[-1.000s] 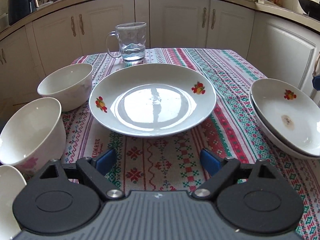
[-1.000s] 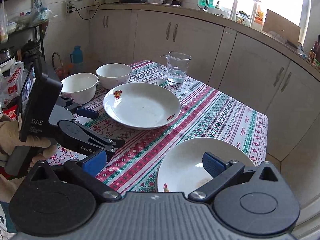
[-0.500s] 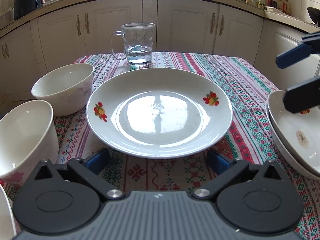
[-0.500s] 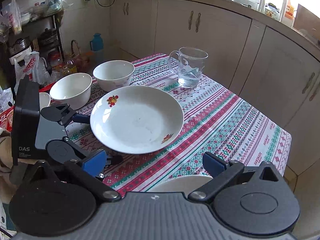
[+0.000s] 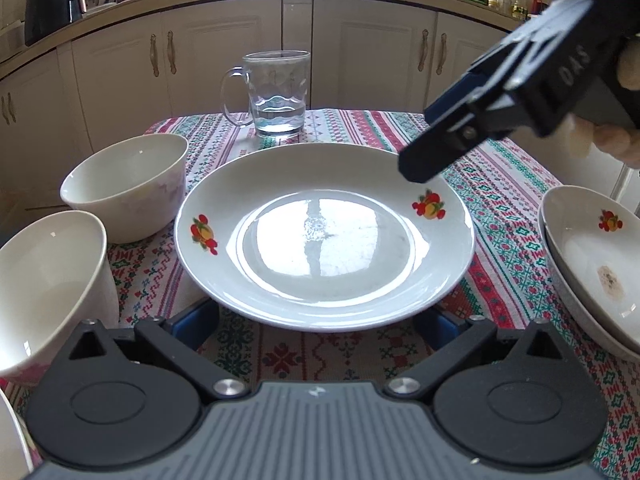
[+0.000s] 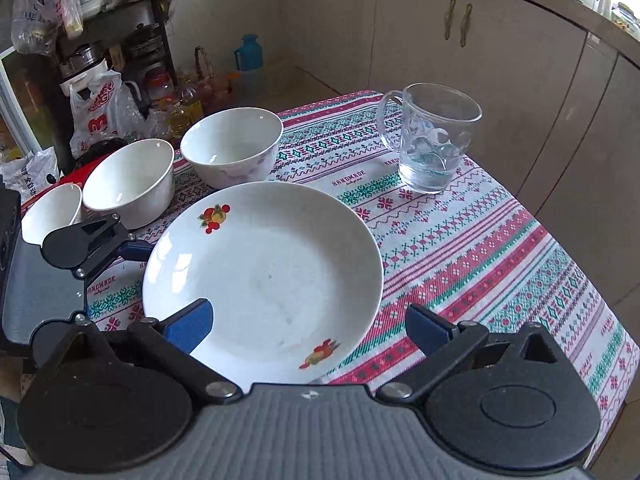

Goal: Organize plates and bowls
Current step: 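Move the right tool to the rim of the white flower plate, then close the right tool on the plate rim and lift it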

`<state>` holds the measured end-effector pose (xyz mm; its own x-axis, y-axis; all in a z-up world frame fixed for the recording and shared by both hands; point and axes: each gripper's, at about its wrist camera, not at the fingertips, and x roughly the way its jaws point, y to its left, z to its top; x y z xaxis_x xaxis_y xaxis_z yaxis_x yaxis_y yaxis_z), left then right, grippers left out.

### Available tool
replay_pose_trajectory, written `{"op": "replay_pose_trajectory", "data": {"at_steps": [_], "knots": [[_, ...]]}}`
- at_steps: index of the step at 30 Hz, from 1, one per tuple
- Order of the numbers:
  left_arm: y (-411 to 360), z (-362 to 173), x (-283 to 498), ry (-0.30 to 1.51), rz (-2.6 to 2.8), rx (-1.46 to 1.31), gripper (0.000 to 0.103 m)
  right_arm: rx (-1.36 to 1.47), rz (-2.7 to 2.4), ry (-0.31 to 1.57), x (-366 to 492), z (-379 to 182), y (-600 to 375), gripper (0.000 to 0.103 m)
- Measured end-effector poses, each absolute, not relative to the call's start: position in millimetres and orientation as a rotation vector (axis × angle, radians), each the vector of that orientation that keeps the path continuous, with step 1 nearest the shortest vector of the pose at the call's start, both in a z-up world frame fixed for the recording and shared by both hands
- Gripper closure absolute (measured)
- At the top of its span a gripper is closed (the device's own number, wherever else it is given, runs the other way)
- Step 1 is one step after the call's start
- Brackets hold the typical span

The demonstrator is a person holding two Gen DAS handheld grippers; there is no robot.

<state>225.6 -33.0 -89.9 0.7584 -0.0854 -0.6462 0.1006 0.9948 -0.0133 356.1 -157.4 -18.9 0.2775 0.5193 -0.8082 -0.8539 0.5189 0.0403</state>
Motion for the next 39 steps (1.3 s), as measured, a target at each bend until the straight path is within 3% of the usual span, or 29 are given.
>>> {"op": "replay_pose_trajectory", "data": {"at_steps": [8, 12, 24, 39], "knots": [[-32, -90, 226, 0.7, -0.109, 0.013, 0.001, -0.477, 1.04, 0.915, 405, -34, -119, 0.002], [-32, -90, 226, 0.698, -0.116, 0.009, 0.001, -0.465, 1.064, 0.952, 424, -47, -106, 0.014], [-31, -90, 227, 0.696, -0.128, 0.003, 0.001, -0.432, 1.131, 1.027, 445, -66, -93, 0.033], [-35, -87, 226, 0.702, -0.123, 0.042, 0.001, -0.329, 1.175, 1.093, 453, -63, -102, 0.034]]}}
